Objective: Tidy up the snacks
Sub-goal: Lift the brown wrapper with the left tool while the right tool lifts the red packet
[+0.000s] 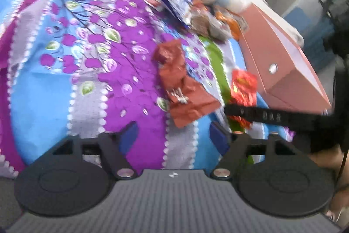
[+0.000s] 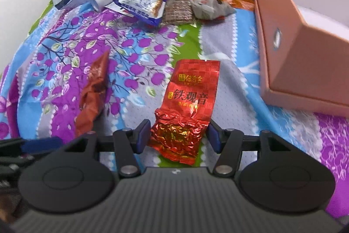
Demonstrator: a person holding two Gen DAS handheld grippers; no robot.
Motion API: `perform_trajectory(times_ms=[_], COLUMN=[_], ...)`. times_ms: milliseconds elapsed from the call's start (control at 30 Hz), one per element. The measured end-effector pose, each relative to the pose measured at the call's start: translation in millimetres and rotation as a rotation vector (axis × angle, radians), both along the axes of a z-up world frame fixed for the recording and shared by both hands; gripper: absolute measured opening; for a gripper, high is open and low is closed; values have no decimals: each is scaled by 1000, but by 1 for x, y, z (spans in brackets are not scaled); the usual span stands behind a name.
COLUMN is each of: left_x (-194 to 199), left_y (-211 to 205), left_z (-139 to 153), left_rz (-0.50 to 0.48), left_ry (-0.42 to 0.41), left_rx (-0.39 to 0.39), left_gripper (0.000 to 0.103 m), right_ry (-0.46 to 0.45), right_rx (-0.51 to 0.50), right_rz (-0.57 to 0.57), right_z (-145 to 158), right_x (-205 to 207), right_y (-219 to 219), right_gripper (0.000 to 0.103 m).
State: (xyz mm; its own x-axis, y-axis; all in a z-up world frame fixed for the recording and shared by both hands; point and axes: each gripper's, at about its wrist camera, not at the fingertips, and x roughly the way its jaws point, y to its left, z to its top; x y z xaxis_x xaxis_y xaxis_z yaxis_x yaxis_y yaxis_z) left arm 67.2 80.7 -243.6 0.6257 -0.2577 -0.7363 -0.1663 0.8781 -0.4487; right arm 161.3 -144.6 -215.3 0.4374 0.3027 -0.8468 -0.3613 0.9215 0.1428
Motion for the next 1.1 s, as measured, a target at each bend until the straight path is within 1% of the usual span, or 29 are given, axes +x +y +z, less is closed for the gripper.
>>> perform_trajectory(times_ms=[67,133,200,267,300,333,433,533,633,767,833,867,933,1000,1067,1100], left_x=[5,12,20,28,32,36,46,53,58,64,68,68,70,73,75,77], left_y=[2,4,3,3,2,2,-3,-7,-4,0,-1,-1,-3,-6,-9,-9], left_z=[2,2,4,6,8,9,11,10,5,-3,-6,-6,-6,-5,-5,-7], left_rz=[33,55,76,84,89,87,94,105,138,191,188,192,203,194,179,172], left_ry=[8,25,38,36,37,30,26,26,27,54,65,62,71,72,63,68], left_rx=[-18,-28,-12,-13,-21,-35,-31,-49,-125,-144,-131,-124,-82,-39,-12,-5], left_gripper=[79,79,79,80,85,86,89,90,89,88,88,86,82,79,74,72], right_ry=[5,7,4,-3,-12,-20,-24,-24,-28,-33,-50,-60,-90,-107,-107,-108], right_rx=[12,19,33,34,27,20,47,69,117,111,72,59,30,9,11,9], right_rz=[-11,-28,-46,-46,-48,-58,-82,-112,-116,-111,-87,-75,-47,-27,-31,-33], right_z=[-2,-5,-6,-6,-6,-6,-8,-11,-10,-12,-14,-15,-17,-19,-19,-19], right_x=[-1,-2,-3,-5,-7,-8,-9,-7,-5,-1,-2,-3,-5,-7,-7,-6], right_y=[-5,-8,-11,-11,-10,-10,-14,-16,-19,-17,-12,-9,-5,-2,-3,-3], right_gripper=[60,73,76,76,76,76,76,76,76,75,75,75,74,74,72,69])
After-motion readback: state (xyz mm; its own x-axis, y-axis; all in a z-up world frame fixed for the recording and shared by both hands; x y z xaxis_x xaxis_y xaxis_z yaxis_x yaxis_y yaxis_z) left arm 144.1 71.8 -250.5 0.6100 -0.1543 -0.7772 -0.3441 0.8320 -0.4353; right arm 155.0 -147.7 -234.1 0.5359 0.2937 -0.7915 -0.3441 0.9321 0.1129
